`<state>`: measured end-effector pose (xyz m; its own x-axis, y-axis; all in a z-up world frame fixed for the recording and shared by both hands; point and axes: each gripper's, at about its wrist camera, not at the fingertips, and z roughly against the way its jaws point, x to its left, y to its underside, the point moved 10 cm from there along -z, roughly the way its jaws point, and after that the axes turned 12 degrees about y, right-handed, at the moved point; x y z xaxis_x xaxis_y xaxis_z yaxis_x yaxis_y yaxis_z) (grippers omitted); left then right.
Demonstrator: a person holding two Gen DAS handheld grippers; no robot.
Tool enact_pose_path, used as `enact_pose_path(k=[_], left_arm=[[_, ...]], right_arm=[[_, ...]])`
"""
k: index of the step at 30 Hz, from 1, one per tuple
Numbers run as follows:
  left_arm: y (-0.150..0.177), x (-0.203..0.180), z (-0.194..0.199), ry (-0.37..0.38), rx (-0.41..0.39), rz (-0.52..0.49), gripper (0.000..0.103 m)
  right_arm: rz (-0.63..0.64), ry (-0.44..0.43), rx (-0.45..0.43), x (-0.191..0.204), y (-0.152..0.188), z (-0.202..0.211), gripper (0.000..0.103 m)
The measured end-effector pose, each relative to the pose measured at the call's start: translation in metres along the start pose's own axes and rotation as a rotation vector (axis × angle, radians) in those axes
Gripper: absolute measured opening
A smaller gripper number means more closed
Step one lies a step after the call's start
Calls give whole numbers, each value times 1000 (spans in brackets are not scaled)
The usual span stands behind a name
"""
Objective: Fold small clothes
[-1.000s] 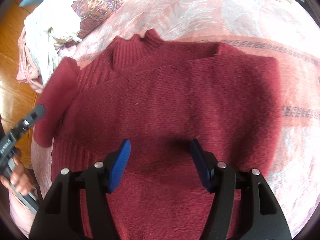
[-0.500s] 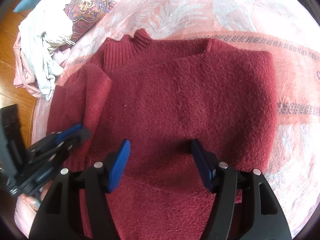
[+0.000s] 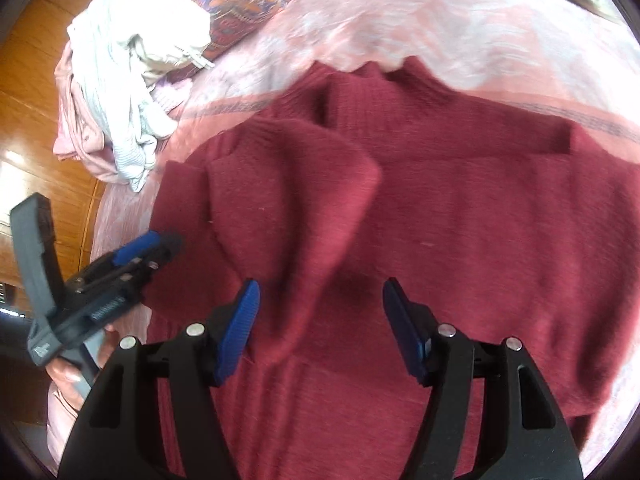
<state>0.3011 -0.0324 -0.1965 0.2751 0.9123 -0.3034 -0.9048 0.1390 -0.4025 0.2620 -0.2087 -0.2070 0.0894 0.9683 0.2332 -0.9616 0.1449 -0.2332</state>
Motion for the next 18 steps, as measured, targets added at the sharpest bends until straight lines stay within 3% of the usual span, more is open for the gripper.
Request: enact_pose_path(k=[1,3,5,9,12,13,14,15,18], left_arm=[[3,2,-2,1,6,1,67],[5,3,-7,-3,15,-10,67],[5,4,-9,-8,13,-18,67],[-3,2,4,-27,-37,-23,67],[-7,-1,8,-58,-56,-63,68],[-5,-1,2,-82,-38,-77,68],[-2,1,-5,-101,-13,-83,68],[4,3,-17,-118,29,-83,69],[6,5,-19,-119,6,-86,70]], right_arm=[[0,0,6,3,-1,-4,57],[8,-8,34,9,2,-16,21],[25,2,31,10,3,-18,10],[59,15,-31,1,-3,10,8],[96,131,-10,-21,0,13,9],[94,166,5,-30,3,7,13],[91,184,21,-36,6,1,27],[83,183,32,-41,9,-5,32],[90,193,3,-38,1,7,32]])
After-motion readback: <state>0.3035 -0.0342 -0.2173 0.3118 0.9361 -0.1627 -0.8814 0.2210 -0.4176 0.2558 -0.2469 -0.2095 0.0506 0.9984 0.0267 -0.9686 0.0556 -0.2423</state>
